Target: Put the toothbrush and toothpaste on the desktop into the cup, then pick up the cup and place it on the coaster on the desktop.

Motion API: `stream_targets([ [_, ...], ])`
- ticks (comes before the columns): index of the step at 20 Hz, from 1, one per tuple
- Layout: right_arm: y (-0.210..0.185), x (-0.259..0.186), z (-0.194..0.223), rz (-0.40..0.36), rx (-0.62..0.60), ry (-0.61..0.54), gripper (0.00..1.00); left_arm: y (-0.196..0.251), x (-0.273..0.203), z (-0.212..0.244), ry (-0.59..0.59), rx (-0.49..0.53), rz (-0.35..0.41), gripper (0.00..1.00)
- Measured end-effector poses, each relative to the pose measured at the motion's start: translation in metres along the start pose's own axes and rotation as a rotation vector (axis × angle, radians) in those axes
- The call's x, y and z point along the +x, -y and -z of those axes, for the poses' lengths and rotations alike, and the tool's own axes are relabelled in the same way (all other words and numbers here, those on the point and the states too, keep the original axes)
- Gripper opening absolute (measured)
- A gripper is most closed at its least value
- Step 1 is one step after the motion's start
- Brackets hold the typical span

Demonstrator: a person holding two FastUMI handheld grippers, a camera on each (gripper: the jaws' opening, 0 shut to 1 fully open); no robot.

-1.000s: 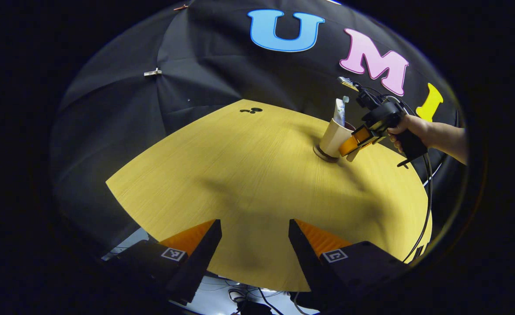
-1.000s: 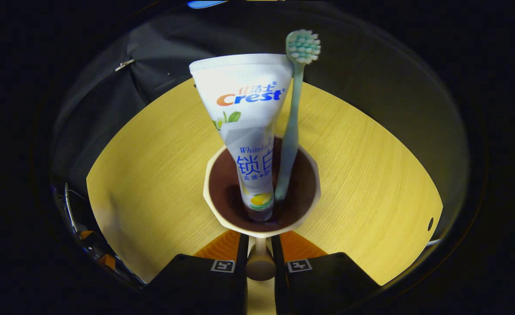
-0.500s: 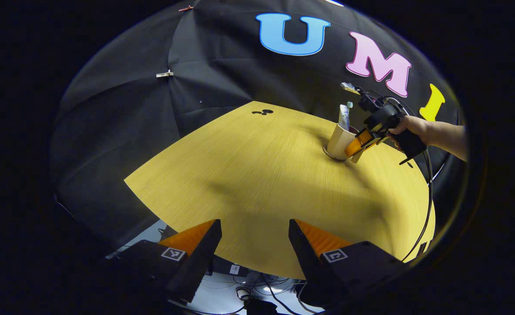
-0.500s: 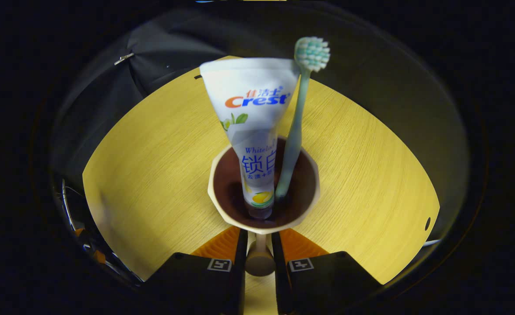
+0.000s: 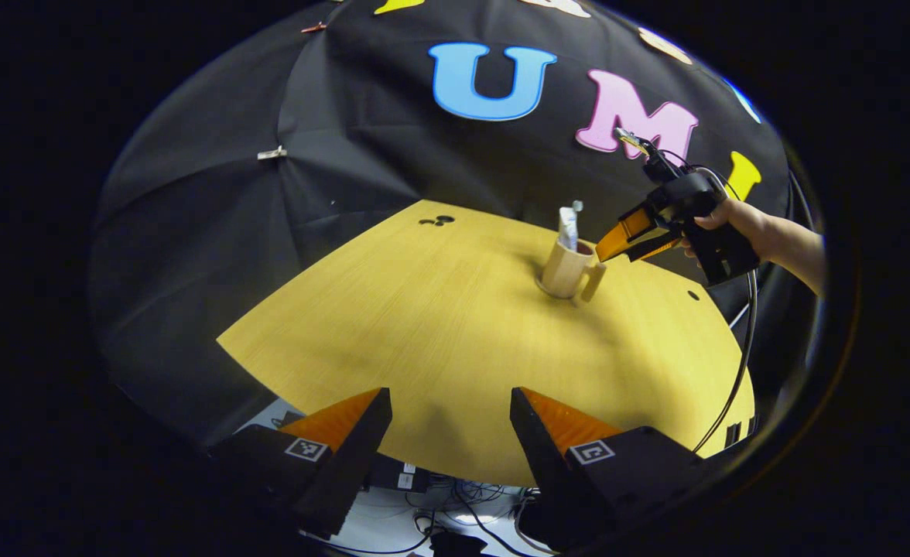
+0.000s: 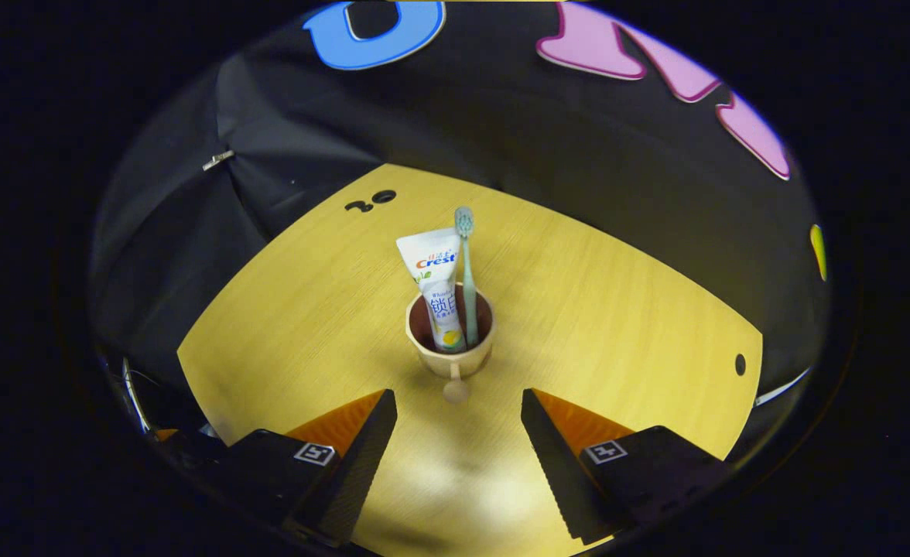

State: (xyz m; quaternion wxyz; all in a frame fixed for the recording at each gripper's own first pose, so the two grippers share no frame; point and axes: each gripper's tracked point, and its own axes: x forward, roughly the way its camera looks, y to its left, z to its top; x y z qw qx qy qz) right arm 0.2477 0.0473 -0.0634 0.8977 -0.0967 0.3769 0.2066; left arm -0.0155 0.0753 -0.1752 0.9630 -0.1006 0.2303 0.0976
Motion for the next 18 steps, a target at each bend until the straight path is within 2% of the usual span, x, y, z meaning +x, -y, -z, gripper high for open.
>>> stream_targets([
  [6, 0.012, -0.112, 0.034, 0.092, 0.104, 0.186, 0.99, 0.046, -0.031, -0.038, 0.112, 0.072, 0.117, 0.98],
  [11, 0.015, -0.204, 0.074, 0.18, 0.178, 0.347, 0.99, 0.072, -0.076, -0.075, 0.251, 0.142, 0.179, 0.98],
  [18, 0.001, -0.299, 0.13, 0.298, 0.294, 0.535, 0.99, 0.115, -0.129, -0.116, 0.388, 0.175, 0.281, 0.98],
])
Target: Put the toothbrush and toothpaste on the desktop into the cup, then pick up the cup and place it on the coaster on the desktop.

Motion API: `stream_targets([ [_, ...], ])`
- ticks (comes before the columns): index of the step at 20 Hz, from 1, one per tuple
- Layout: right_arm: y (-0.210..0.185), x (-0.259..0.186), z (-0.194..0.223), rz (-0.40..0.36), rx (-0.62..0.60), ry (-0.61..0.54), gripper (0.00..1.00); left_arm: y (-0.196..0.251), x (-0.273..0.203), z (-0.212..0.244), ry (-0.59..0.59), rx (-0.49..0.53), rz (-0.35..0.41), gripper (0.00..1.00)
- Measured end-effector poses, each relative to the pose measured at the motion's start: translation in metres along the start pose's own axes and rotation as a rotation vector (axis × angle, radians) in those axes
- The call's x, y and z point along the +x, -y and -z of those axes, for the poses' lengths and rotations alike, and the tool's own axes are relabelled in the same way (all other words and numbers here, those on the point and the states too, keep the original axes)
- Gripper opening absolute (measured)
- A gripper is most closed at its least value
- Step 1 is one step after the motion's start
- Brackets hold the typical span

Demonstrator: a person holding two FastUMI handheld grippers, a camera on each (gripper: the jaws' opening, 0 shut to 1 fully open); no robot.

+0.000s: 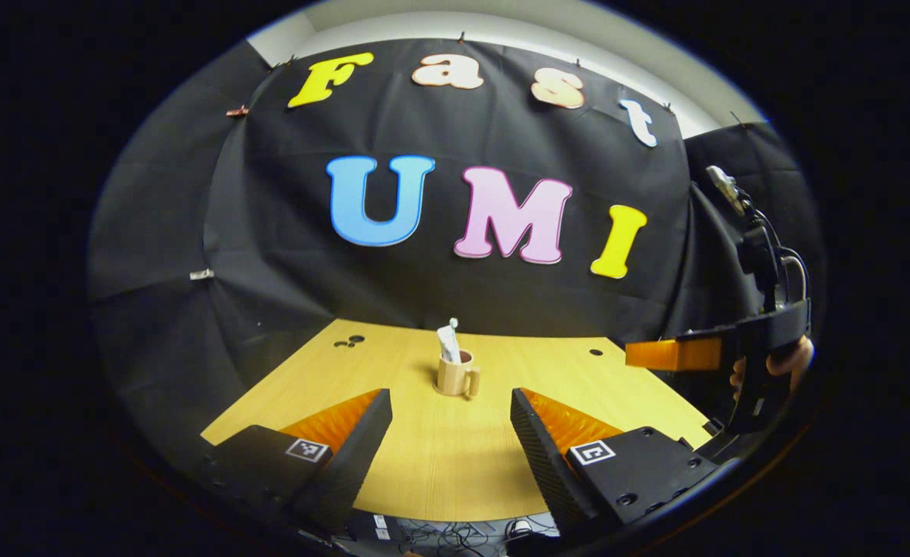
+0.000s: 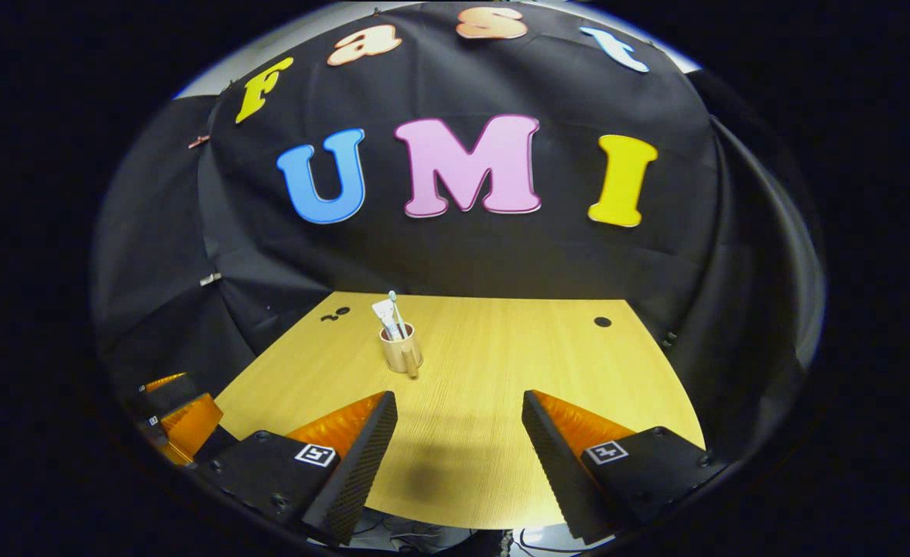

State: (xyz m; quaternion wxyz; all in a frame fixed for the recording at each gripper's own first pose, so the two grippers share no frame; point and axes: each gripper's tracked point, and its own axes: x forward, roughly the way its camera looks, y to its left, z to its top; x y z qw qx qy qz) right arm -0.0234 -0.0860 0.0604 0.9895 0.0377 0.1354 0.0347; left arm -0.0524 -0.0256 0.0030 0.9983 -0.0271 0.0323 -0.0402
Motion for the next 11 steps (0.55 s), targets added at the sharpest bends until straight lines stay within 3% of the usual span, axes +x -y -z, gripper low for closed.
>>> stream_targets([
  [8, 0.006, -0.059, 0.013, 0.084, 0.017, 0.142, 0.99, 0.043, -0.024, -0.008, 0.028, -0.022, 0.093, 0.98],
  [11, -0.002, -0.064, 0.025, 0.07, 0.007, 0.139, 0.98, 0.046, -0.029, 0.002, 0.01, -0.015, 0.11, 0.98],
])
